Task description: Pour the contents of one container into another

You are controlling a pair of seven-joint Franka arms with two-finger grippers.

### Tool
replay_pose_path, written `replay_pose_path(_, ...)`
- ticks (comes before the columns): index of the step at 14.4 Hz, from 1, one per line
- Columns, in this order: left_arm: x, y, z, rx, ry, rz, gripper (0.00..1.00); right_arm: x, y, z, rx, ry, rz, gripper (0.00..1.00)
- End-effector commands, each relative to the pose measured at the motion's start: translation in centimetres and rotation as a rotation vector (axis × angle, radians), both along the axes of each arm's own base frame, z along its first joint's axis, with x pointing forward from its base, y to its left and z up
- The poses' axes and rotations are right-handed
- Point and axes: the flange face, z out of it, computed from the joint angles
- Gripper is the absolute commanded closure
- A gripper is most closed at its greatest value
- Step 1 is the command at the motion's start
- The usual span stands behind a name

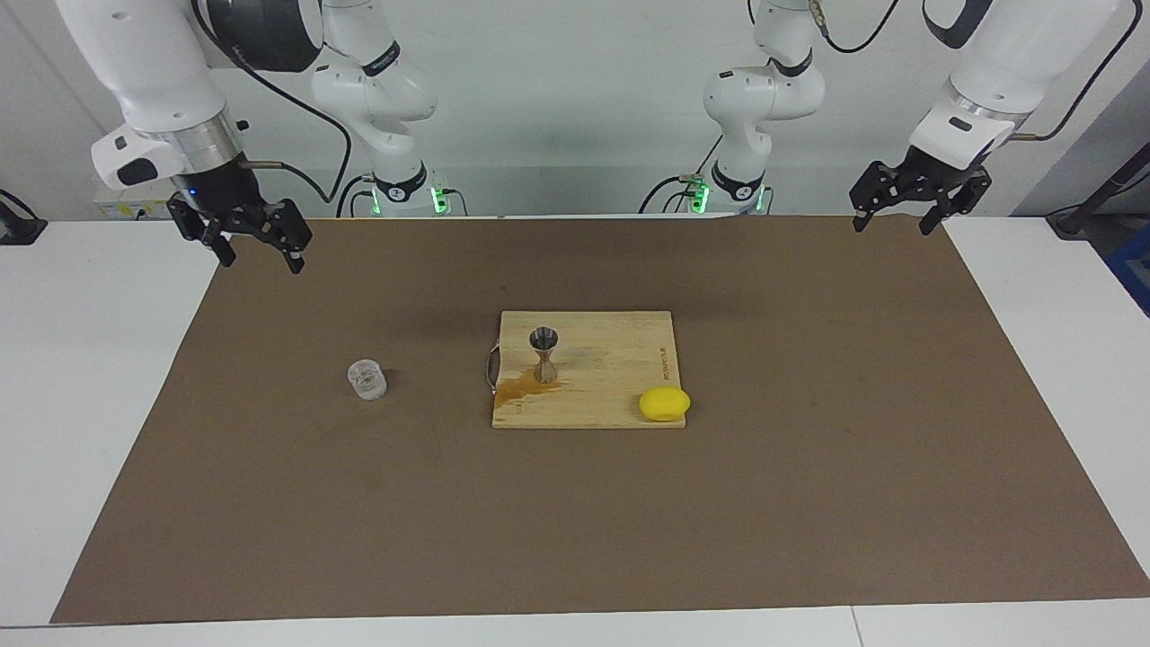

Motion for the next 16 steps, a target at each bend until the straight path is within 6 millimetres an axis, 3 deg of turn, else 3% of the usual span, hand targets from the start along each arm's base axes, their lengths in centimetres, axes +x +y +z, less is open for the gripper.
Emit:
replay_pose_path(1,-0.3,0.0,0.0,0.002,0.010,-0.009,0.00,1.8,-0.5,1.2,-0.010,0.063,0.019,0.00)
replay_pose_path(3,-0.3,0.0,0.0,0.002,0.010,-0.009,0.00,1.5,-0.1,0.8,-0.010,0.086,0.038,0.00)
replay_pose_path(6,-0.4,0.0,0.1,0.002,0.009,-0.009,0.00,-0.6,0.1,0.3,-0.004,0.194,0.081,0.00)
replay_pose_path(9,-0.3,0.0,0.0,0.002,0.010,-0.009,0.00,-2.6,0.5,-0.3,0.001,0.189,0.066,0.00)
replay_pose_path(16,-0.3,0.0,0.0,0.002,0.010,-0.009,0.00,-2.0,0.6,-0.2,-0.001,0.131,0.039,0.00)
